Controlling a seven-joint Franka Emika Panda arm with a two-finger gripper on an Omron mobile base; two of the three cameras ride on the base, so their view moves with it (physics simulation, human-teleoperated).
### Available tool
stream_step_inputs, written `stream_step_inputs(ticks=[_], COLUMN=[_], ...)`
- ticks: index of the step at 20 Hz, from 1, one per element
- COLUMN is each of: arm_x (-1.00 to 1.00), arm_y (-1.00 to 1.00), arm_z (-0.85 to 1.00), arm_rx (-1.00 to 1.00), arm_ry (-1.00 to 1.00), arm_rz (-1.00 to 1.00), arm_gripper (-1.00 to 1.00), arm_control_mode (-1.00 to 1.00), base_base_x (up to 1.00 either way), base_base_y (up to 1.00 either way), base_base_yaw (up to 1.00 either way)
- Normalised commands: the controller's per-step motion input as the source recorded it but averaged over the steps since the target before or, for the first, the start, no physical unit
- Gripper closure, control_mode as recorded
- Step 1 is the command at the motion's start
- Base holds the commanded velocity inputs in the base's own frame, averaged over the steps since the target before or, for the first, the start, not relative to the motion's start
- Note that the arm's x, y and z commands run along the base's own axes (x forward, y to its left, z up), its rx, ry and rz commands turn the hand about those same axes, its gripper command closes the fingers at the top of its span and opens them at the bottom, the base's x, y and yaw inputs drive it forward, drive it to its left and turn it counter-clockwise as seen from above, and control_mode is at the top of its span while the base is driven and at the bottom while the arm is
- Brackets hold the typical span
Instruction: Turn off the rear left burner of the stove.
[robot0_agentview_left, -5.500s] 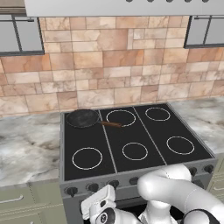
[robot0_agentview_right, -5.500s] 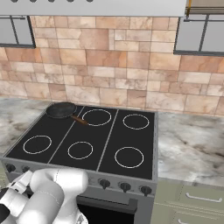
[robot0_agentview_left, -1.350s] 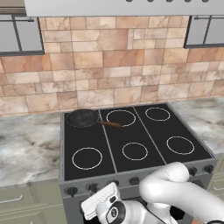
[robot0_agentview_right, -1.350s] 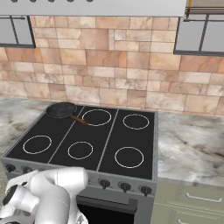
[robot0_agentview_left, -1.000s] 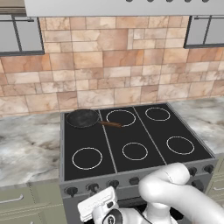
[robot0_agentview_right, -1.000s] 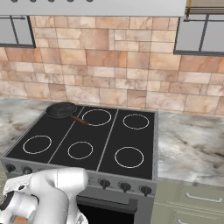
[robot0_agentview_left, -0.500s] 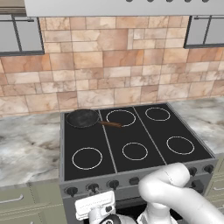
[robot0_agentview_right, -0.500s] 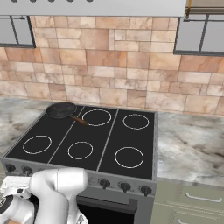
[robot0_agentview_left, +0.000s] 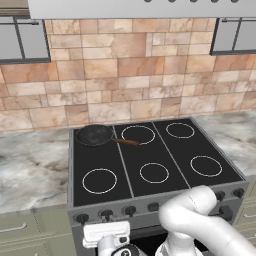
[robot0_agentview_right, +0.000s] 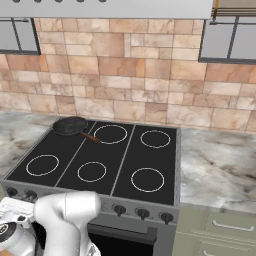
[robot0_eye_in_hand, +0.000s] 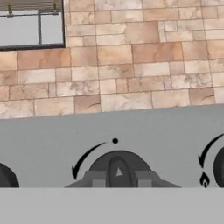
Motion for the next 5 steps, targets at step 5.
stream_step_inputs(ticks=[5], arm_x=[0.0], arm_y=[0.0], arm_z=[0.62], arm_rx=[0.64], arm_ry=[0.0], arm_rz=[0.0], arm_gripper=[1.0], arm_control_mode=[-1.0], base_base_x=[0.0], base_base_y=[0.0], base_base_yaw=[0.0])
